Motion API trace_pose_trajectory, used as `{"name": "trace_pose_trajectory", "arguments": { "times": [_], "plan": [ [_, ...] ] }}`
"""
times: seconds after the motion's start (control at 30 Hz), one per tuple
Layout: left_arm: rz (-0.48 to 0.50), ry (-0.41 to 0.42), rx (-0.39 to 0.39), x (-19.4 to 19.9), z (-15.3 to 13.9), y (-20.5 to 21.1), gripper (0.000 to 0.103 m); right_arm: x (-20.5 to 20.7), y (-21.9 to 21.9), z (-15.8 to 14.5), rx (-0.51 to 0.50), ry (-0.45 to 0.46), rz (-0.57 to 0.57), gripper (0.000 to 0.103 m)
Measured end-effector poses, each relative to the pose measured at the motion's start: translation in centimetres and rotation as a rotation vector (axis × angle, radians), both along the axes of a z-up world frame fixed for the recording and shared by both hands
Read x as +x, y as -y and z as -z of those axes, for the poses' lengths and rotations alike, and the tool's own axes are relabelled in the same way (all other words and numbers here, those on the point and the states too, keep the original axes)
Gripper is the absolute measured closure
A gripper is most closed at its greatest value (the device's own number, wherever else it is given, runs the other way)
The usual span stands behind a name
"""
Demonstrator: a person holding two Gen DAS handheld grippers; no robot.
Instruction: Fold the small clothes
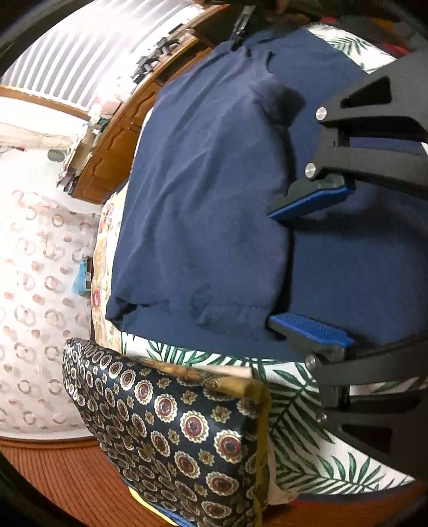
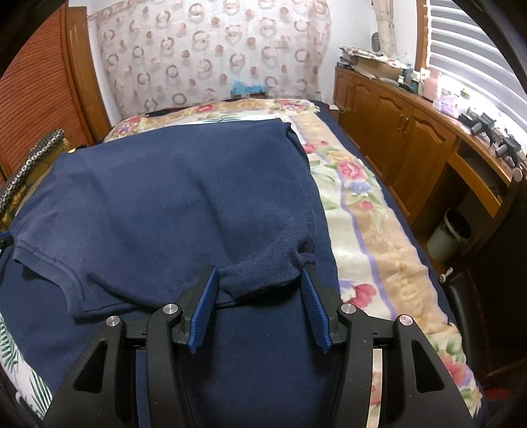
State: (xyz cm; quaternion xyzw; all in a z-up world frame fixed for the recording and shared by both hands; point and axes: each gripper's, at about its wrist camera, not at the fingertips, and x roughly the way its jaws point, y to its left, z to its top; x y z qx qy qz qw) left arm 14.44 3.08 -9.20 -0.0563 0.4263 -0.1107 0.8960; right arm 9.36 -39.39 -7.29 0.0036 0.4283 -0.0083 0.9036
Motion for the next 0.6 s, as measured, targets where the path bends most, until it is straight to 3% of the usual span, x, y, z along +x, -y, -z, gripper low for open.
{"name": "trace_pose_trajectory", "arguments": {
  "times": [0.17, 0.4, 0.6],
  "plan": [
    [-0.069, 0.012, -0.038, 1.3, -0.1, -0.3, 0.062, 0.0, 0.4, 0.0, 0.027, 0.005, 0.005, 0.051],
    [-0.080, 0.039, -0.022, 1.4, 0.1, -0.4, 0.097, -0.1, 0.8, 0.0, 0.052, 0.011, 0.013, 0.051],
    [-0.072, 0.148, 0.002, -1.0, -2.1, -0.2, 0.099, -0.1, 0.9, 0.0, 0.052, 0.012, 0.013, 0.051]
  ]
}}
